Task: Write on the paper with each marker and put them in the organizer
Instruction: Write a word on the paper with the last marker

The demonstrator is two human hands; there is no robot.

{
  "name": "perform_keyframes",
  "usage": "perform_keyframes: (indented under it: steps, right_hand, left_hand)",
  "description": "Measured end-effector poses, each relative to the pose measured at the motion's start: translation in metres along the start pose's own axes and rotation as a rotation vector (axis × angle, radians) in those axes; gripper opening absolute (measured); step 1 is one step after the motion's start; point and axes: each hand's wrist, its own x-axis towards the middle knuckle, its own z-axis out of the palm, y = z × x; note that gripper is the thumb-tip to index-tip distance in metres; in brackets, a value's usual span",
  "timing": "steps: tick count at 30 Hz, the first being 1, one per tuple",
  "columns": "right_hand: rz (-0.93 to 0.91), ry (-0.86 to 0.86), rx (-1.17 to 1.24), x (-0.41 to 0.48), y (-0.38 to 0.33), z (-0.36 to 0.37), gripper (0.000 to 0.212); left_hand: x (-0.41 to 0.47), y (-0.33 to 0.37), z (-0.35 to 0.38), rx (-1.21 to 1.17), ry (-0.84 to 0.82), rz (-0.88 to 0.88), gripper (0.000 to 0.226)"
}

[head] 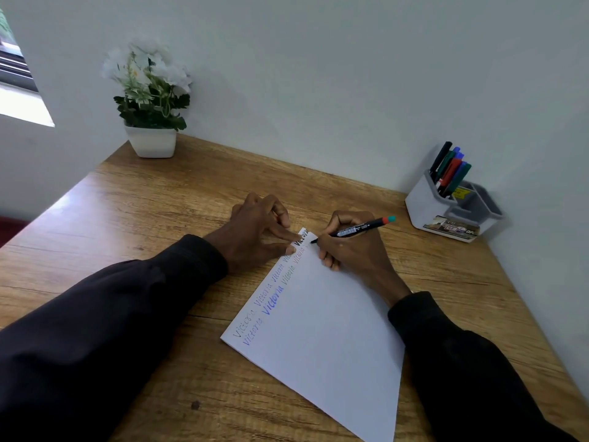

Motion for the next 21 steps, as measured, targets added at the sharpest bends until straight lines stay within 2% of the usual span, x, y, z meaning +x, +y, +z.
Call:
perform_keyframes:
  steps: [5,9,16,21]
  right_hand:
    - [-0.033,0.012,0.019,-0.0012,0.0029,0.0006,0.018]
    - [-0.036,0.003,0.018,-0.0009,0.0034,0.0010,0.022]
    - [-0.068,0.020,0.043,-0.0017,0.0028,0.0007,0.015]
    - [-0.076,0.008,0.030,-0.0030,0.0026,0.0003,0.022]
  left_hand:
    - [0.0022,-0.0043,0.0008,0.017,-0.020,-0.010,0.030]
    - [0.0010,-0.0023,0.0000,-0.011,-0.023,-0.011,0.025]
    - [-0.0001,-0.0015,-0.0014,-0.021,-0.021,-0.004,0.026]
    - [0.0004,-0.0007,-0.0014,0.002,-0.018,-0.012,0.024]
